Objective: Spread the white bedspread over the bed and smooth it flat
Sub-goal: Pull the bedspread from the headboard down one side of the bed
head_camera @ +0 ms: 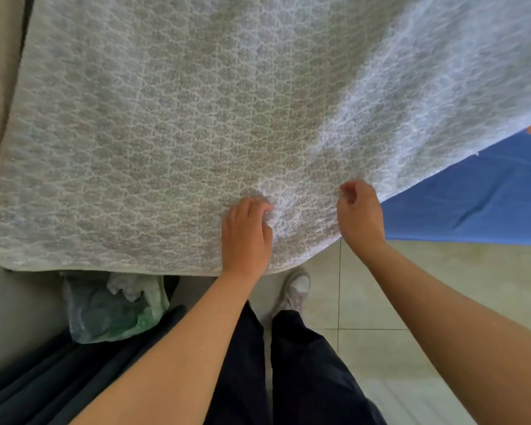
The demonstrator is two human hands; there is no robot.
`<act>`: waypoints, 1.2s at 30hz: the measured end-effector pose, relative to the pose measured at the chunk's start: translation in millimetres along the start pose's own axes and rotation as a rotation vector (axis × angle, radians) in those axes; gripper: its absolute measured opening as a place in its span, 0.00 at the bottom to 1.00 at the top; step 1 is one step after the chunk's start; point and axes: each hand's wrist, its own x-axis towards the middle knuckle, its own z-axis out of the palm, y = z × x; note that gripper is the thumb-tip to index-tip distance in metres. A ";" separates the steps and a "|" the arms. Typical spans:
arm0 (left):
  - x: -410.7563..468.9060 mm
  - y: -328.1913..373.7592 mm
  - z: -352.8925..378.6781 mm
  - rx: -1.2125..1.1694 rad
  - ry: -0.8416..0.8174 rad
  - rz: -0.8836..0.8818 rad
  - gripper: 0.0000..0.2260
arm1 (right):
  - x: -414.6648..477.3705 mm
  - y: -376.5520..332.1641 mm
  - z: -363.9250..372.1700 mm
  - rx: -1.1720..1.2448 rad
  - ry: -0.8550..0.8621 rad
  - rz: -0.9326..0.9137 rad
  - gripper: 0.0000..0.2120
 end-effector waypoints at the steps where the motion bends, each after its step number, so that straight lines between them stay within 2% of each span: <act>1: 7.0 6.4 2.5 0.030 -0.015 0.037 0.13 | 4.5 -1.9 -3.6 -0.012 -0.002 -0.030 0.11; 4: 22.2 25.3 7.8 0.094 -0.064 0.118 0.15 | 10.2 -7.2 -14.0 0.021 -0.030 -0.079 0.12; 11: 71.8 40.3 -13.7 0.097 0.046 -0.022 0.15 | 29.5 -46.0 -27.7 0.051 -0.048 -0.378 0.12; 17: 146.1 -29.2 -66.3 0.125 0.102 -0.205 0.20 | 74.1 -141.6 20.4 0.012 -0.191 -0.500 0.13; 20: 180.5 -71.9 -95.9 0.138 0.100 -0.239 0.22 | 94.0 -185.8 51.3 -0.011 -0.251 -0.492 0.13; 24: 223.4 -133.2 -135.8 0.150 0.097 -0.251 0.23 | 137.4 -263.2 112.9 -0.040 -0.317 -0.574 0.15; 29: 273.8 -186.1 -170.4 0.165 0.075 -0.192 0.25 | 198.2 -359.7 178.9 -0.102 -0.277 -0.525 0.20; 32: 318.7 -199.0 -180.3 0.197 0.076 -0.185 0.26 | 246.9 -402.5 196.8 -0.239 -0.179 -0.581 0.24; 36: 383.7 -200.2 -189.5 0.242 0.095 -0.146 0.26 | 315.0 -445.6 203.1 -0.367 -0.160 -0.640 0.24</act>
